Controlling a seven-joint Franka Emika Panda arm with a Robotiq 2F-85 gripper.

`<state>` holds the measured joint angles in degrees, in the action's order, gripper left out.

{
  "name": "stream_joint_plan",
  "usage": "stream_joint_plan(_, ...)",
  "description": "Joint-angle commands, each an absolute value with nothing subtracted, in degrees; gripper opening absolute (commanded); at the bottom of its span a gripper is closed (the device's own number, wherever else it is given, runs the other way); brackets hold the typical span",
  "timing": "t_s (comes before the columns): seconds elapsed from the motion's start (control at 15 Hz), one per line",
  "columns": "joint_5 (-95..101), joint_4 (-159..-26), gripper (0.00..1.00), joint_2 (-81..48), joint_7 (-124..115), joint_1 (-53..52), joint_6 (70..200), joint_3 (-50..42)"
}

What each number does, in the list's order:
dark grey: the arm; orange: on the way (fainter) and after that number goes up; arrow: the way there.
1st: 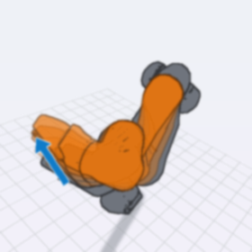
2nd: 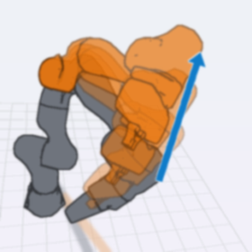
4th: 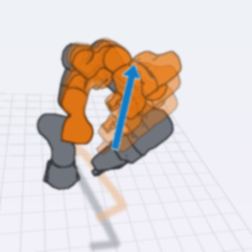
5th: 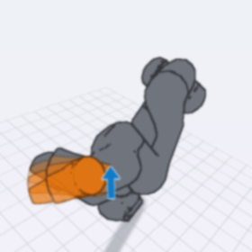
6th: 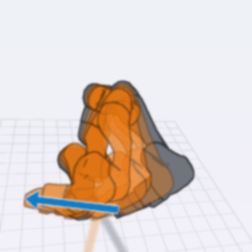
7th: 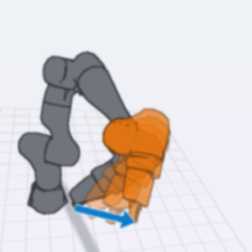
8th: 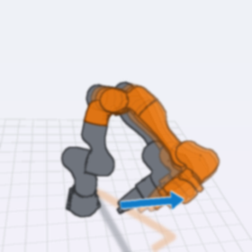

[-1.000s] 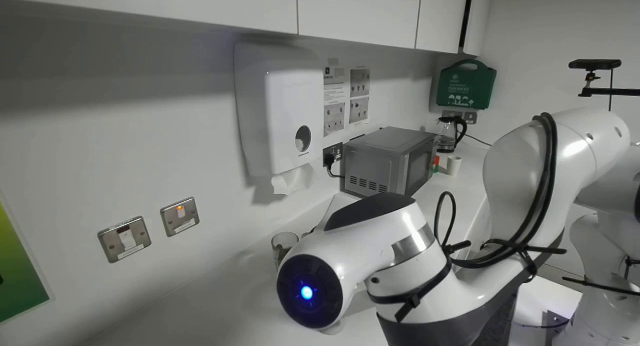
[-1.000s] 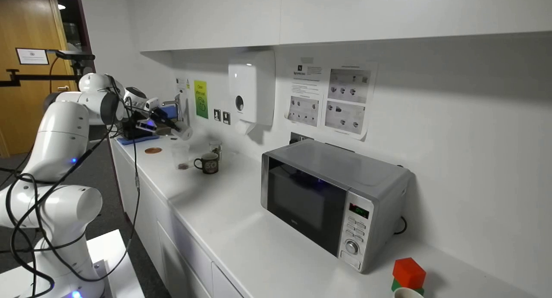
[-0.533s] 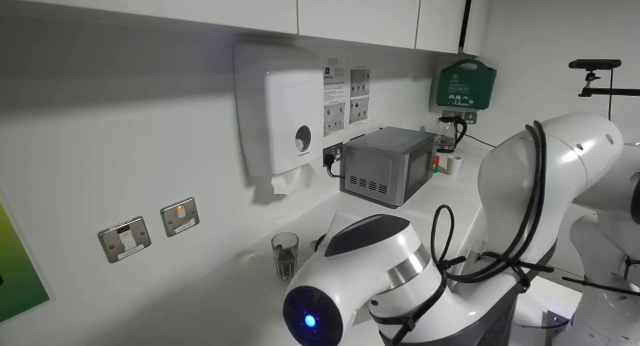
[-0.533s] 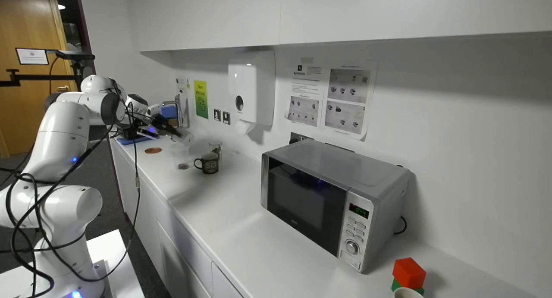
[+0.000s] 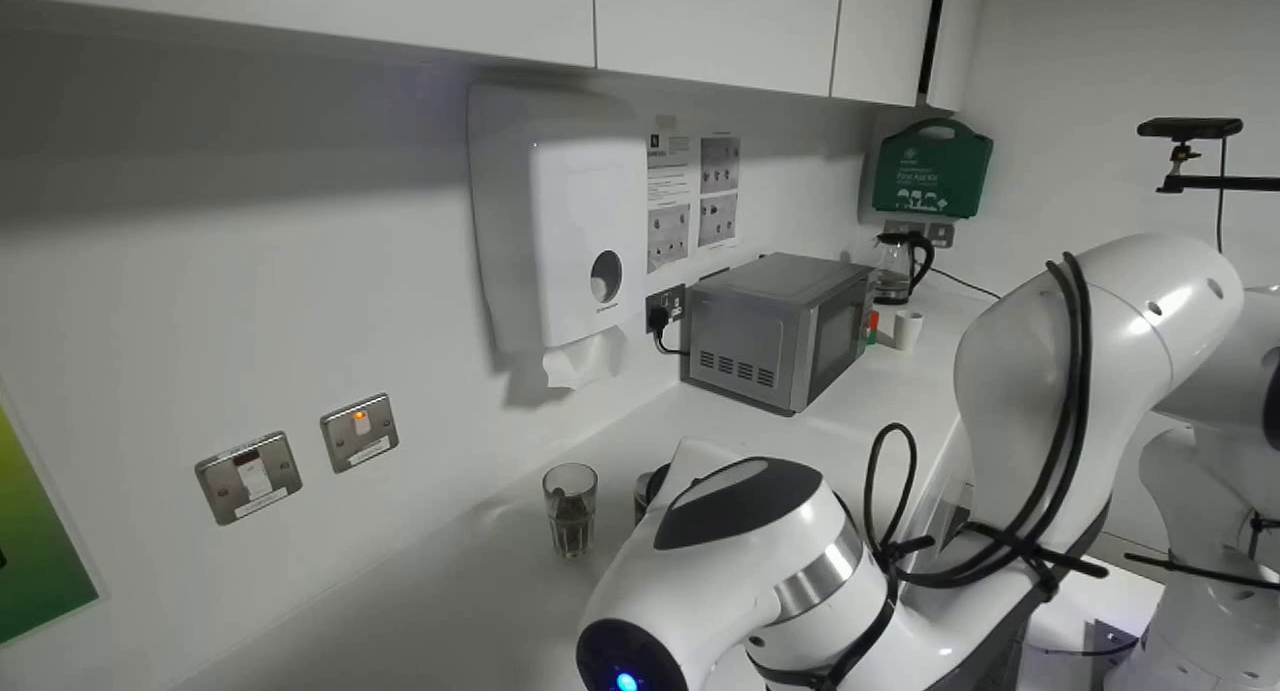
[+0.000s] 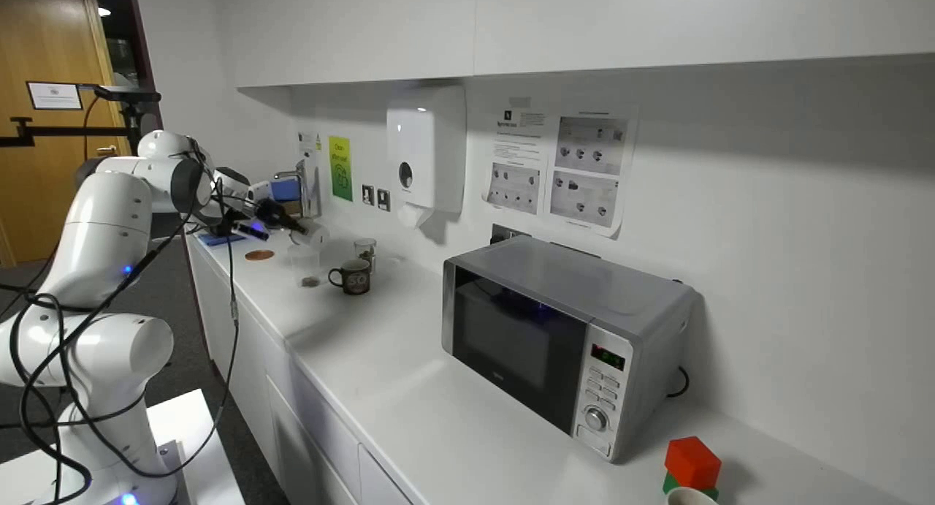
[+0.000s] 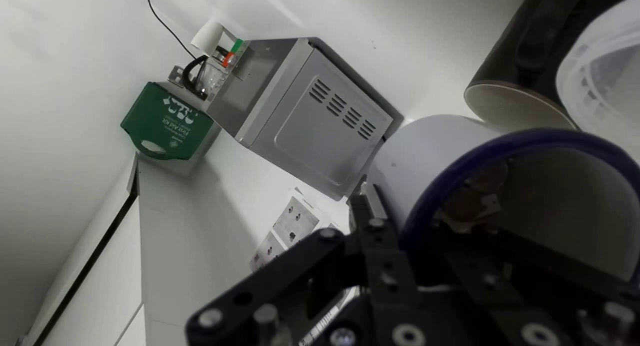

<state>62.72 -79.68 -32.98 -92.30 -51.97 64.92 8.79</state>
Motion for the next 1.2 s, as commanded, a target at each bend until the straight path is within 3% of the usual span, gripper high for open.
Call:
stream_joint_plan(0.0,67.1,-79.98,0.02,-33.21,-92.13,-53.3,60.78,8.88)
stream_joint_plan(1.13,75.78,-77.34,0.02,-37.18,-89.94,-55.79,55.7,8.98)
